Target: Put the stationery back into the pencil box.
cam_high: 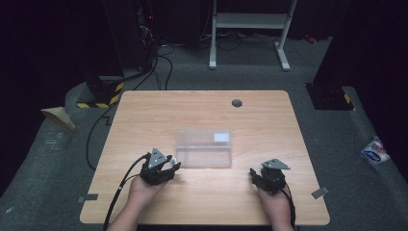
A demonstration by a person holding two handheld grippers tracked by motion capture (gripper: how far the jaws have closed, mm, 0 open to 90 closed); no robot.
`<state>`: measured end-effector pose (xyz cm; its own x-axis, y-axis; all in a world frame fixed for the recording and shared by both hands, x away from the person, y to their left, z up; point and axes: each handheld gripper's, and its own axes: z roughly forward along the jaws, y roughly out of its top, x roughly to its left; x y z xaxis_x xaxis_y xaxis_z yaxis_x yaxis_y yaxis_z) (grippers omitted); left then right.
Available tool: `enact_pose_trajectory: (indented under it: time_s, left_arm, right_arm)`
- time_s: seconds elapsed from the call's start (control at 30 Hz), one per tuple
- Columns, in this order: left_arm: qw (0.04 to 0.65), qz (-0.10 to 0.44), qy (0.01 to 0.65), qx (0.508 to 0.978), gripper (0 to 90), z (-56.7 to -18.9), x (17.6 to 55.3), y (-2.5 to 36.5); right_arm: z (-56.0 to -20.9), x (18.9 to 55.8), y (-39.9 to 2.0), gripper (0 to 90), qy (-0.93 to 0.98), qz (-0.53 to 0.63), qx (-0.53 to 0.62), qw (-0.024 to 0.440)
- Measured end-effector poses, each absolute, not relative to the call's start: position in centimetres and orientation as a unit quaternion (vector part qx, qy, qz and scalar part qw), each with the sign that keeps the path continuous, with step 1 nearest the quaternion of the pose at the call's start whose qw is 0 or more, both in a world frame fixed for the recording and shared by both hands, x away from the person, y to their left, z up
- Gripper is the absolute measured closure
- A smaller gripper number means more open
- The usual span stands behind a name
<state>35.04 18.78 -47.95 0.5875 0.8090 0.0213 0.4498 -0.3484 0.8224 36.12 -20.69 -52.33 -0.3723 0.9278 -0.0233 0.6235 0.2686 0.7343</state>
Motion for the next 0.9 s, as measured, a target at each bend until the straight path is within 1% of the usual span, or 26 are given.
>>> enact_pose_trajectory:
  time_s: [0.3,0.53,0.7,0.9]
  left_arm:
    - [0.394,0.214,0.401,0.799,53.1,-47.9,37.1,18.1]
    - [0.393,0.216,0.4,0.799,53.1,-47.6,37.9,18.1]
    - [0.378,0.217,0.407,0.803,53.1,-47.8,38.4,18.1]
    - [0.373,0.212,0.396,0.812,53.0,-48.2,39.1,17.5]
  right_arm:
    - [-52.3,36.1,-20.7,43.1,0.762,0.328,0.507,0.233]
    - [-52.3,36.1,-20.7,42.7,0.764,0.328,0.506,0.231]
    - [-52.3,36.1,-20.7,42.3,0.764,0.328,0.506,0.229]
    - [-52.3,36.2,-20.8,42.1,0.766,0.328,0.504,0.23]
